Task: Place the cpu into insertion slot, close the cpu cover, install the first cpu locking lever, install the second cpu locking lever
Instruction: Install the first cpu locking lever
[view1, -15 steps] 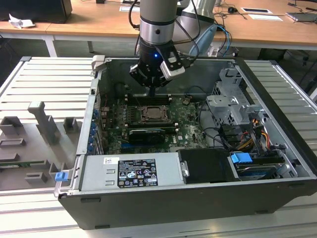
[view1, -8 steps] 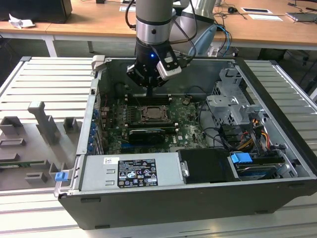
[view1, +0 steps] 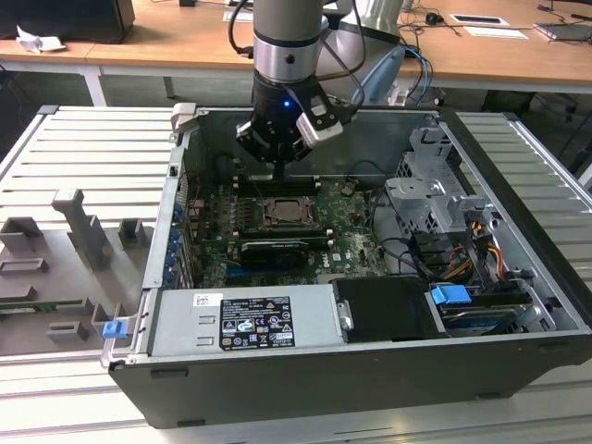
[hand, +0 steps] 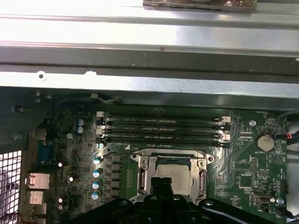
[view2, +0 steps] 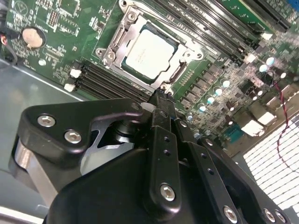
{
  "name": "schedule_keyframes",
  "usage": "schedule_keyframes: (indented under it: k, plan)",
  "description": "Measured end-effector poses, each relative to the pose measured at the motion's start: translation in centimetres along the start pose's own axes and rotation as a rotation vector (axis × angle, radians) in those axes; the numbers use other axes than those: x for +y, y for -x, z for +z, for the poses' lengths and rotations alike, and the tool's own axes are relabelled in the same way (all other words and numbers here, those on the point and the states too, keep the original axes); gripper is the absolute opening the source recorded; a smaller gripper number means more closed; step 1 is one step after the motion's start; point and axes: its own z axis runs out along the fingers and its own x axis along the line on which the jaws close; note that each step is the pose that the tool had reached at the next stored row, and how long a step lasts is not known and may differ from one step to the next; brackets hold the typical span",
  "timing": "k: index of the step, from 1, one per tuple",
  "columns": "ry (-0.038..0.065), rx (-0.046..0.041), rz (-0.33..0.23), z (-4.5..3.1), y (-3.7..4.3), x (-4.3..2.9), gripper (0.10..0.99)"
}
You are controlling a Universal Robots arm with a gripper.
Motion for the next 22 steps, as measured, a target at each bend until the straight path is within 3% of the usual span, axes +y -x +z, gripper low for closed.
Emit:
schedule_keyframes:
  k: [5, 19, 22]
  plan:
    - [0.000, -0.0005, -0.008, 0.01, -0.17, 0.01, 0.106]
    - [0.000, -0.0021, -0.009, 0.02, -1.59, 0.09, 0.106]
    - [0.000, -0.0021, -0.010, 0.02, -2.21, 0.12, 0.106]
